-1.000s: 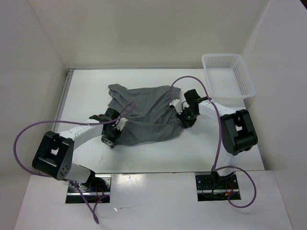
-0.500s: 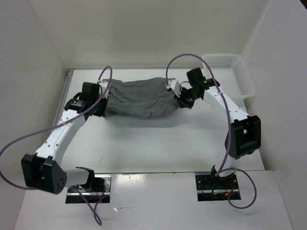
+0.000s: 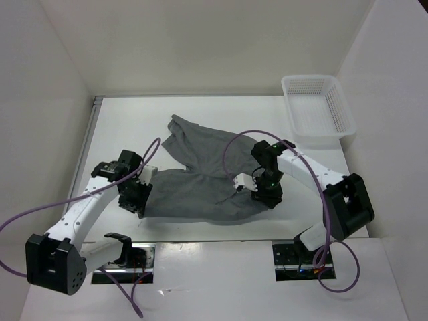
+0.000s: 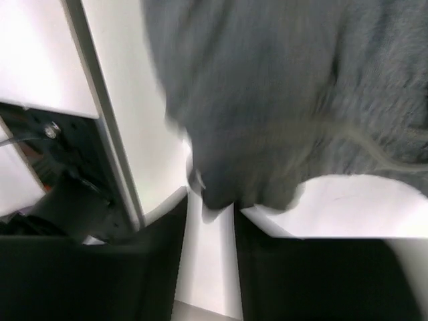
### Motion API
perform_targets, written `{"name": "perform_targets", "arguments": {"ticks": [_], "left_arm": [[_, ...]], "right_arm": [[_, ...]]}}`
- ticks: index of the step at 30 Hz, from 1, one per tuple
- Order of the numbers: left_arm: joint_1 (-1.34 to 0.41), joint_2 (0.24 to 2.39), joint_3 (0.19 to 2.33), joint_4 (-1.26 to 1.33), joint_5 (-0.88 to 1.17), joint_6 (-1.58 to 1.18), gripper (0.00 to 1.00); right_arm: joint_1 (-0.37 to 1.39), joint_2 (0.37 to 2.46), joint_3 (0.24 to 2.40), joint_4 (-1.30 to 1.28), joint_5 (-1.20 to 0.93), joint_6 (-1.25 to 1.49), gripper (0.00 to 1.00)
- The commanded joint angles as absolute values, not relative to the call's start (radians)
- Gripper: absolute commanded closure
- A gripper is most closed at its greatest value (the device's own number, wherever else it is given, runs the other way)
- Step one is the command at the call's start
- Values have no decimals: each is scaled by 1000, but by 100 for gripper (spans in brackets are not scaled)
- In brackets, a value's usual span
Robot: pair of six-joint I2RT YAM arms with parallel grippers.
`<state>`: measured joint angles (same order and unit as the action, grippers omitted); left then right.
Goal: Fold and stack the shorts
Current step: Flatten the shorts out
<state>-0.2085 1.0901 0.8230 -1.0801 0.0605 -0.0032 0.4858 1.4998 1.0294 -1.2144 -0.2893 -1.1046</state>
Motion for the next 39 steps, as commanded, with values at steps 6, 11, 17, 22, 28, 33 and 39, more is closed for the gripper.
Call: {"name": "perform_targets", "arguments": {"ticks": [6,11,17,22,28,33,39], "left_arm": [[-213,1063,874,-1177,110,0,40],[-180,1130,822,-737,-43,0,40],[-141,1376,920,-451,-66,0,40],[-153,1564,956,-399,-75,0,37],[-172,1675,942,-344,-161,0,45],[-106,1721,1177,-357,-60,0,46],[-95,1888,1488,-449,156,0,41]], "right_arm": [[497,1422,1057,-1282,-230,-1123,22],[497,1313,1091,-1147,-201,-1074,23],[497,1374,1170,-658,-233,-728,25],[473,1552,1232,-447,-175,-571,25],[359,1693,1342,-342,-150,-460,23],[328,1796,1387,-305,-118,-431,23],[319,1888,1446,-295,-129,-384,23]]}}
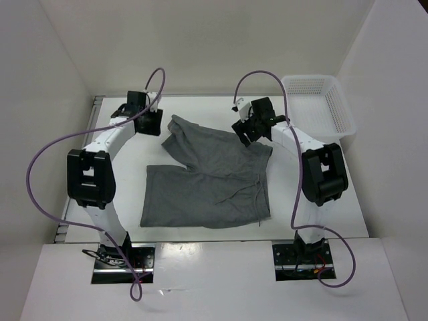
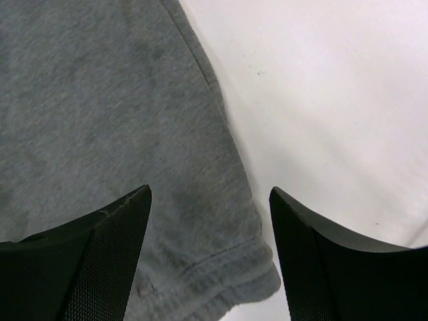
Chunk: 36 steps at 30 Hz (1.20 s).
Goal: Fold and stack the shorts
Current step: Flatten the shorts out
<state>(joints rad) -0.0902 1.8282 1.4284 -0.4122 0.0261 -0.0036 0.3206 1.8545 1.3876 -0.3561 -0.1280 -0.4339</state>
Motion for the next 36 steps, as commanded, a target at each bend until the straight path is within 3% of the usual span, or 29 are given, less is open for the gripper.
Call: {"name": "perform_targets", "arguments": {"ticks": [1,10,15,23,25,28,36], "left_arm": [[-95,1925,1488,-449,156,0,38],[-113,2023,1499,-476,235,0,35],[-133,2071,1489,-417,143,0,35],[-133,2082,1489,-388,121,0,65],[-133,2091,1499,-379,112,0,84],[-133,2091,1522,-417,103,0,99],[-112,1830,1312,-599,-90,0,100]], "right_arm": [[310,1897,1456,-282,-129,-373,23],[256,1957,1434,-244,-9,-394,23],[256,1980,1413,-212,48,-430,23],[256,1980,1333,-189,100,-514,19],[256,1980,1321,-189,100,-523,18],[256,1971,1321,-215,84,-546,18],[256,1945,1368,-224,51,-555,17]]}}
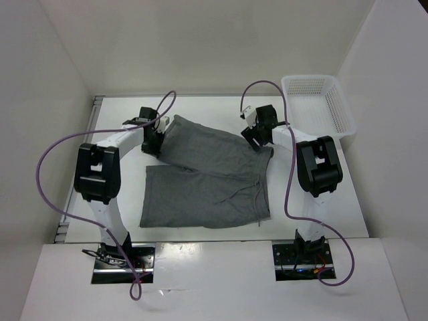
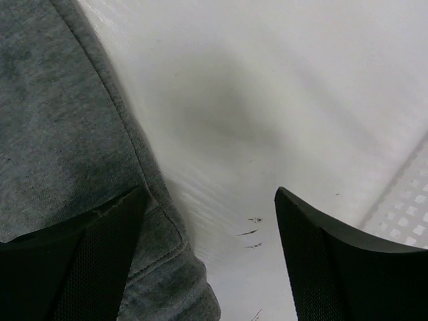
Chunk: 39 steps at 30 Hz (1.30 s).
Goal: Fold and stack the shorts
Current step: Flatten the shorts out
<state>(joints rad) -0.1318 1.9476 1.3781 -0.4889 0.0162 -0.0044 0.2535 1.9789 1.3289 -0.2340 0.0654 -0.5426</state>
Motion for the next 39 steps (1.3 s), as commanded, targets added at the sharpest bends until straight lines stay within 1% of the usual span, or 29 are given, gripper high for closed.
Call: {"name": "perform_targets", "arguments": {"ticks": [1,2,3,4,8,10,12,14,15,16,17,18,20,23,25,29,35,36,39], "left_arm": [[-112,1818,1251,-612,-101,0,100],[-112,1806,1227,-623,-110,0,96],[-112,1792,1212,-632,-110,0,66],[-112,1783,1212,-632,-101,0,55],[-121,1773,1284,-572,-101,0,37],[-121,1784,1386,-542,-91,0,30],[-112,1808,1462,-505,-42,0,25],[-112,1883,1578,-505,4,0,25],[-112,1919,1621,-505,38,0,22],[-112,1993,1662,-514,58,0,20],[-121,2032,1751,-550,58,0,18],[-141,2101,1788,-563,58,0,18],[-153,2146,1827,-552,49,0,18],[-153,2197,1853,-494,49,0,17],[-153,2249,1913,-494,35,0,17],[-164,2309,1953,-471,-43,0,16],[-164,2375,2043,-462,-52,0,15],[-164,2385,2043,-462,-52,0,13],[-164,2395,2074,-453,-63,0,13]], "right_arm": [[256,1945,1397,-224,42,-555,17],[256,1957,1414,-233,41,-555,17],[256,1968,1433,-233,41,-555,17],[256,1968,1466,-244,29,-570,17],[265,1968,1526,-297,17,-595,17],[265,1924,1537,-311,17,-606,17],[265,1896,1505,-351,0,-615,17],[252,1876,1483,-424,-83,-626,17],[239,1864,1455,-443,-109,-626,17],[227,1864,1438,-460,-159,-626,17],[227,1864,1424,-489,-181,-640,17],[216,1864,1413,-489,-196,-640,17],[193,1879,1404,-523,-242,-640,17],[161,1917,1462,-541,-304,-611,17],[161,1933,1471,-541,-304,-601,17],[161,1966,1471,-551,-313,-626,17],[161,1985,1430,-598,-322,-679,17],[161,1985,1418,-607,-322,-693,20],[161,1996,1417,-620,-322,-712,23]]}}
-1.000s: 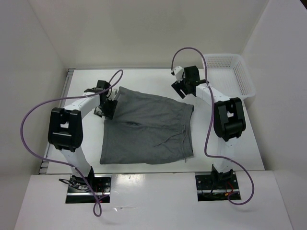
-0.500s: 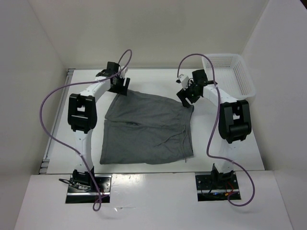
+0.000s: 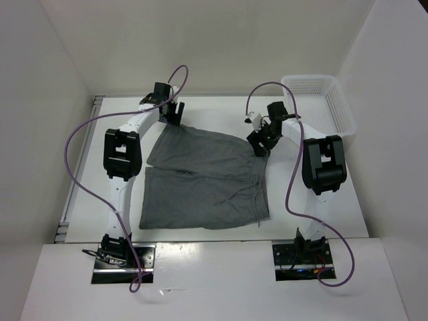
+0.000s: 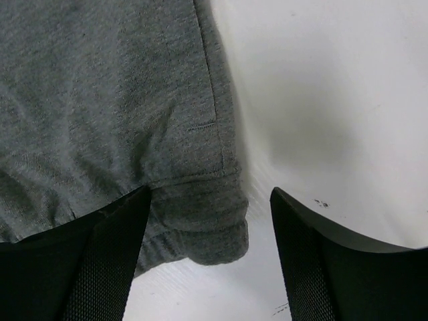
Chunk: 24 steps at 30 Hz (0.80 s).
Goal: Fold and stack the shorts
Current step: Flatten the shorts out, then fold the shorts
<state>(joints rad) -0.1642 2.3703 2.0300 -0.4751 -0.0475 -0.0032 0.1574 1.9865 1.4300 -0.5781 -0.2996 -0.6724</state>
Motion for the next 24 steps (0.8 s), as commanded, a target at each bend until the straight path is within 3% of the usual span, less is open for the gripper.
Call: {"name": "perform_targets", "arguments": {"ticks": [1,9,11,13,14,15,17,19,20,24], "left_arm": [[-164,2404,2083,-453,-63,0,13],[-164,2485,2132,-521,-40,0,12],[-164,2523,2141,-566,-26,0,15],[-164,2533,2152,-566,-12,0,27],[-164,2533,2152,-580,4,0,37],[-164,2533,2161,-590,30,0,54],[-164,2533,2172,-600,41,0,76],[-173,2517,2181,-591,41,0,100],[-173,2508,2201,-580,31,0,100],[-150,2424,2278,-496,15,0,100]], "right_arm": [[161,2006,1417,-620,-322,-712,23],[161,2045,1439,-611,-313,-693,27],[161,2054,1448,-601,-313,-693,32],[161,2054,1457,-601,-313,-693,43],[161,2054,1457,-601,-313,-693,57],[161,2063,1466,-601,-301,-693,63],[161,2063,1477,-580,-282,-674,77],[170,2063,1505,-555,-273,-660,85],[182,2063,1517,-510,-249,-638,97],[205,2063,1626,-336,-83,-514,100]]}}
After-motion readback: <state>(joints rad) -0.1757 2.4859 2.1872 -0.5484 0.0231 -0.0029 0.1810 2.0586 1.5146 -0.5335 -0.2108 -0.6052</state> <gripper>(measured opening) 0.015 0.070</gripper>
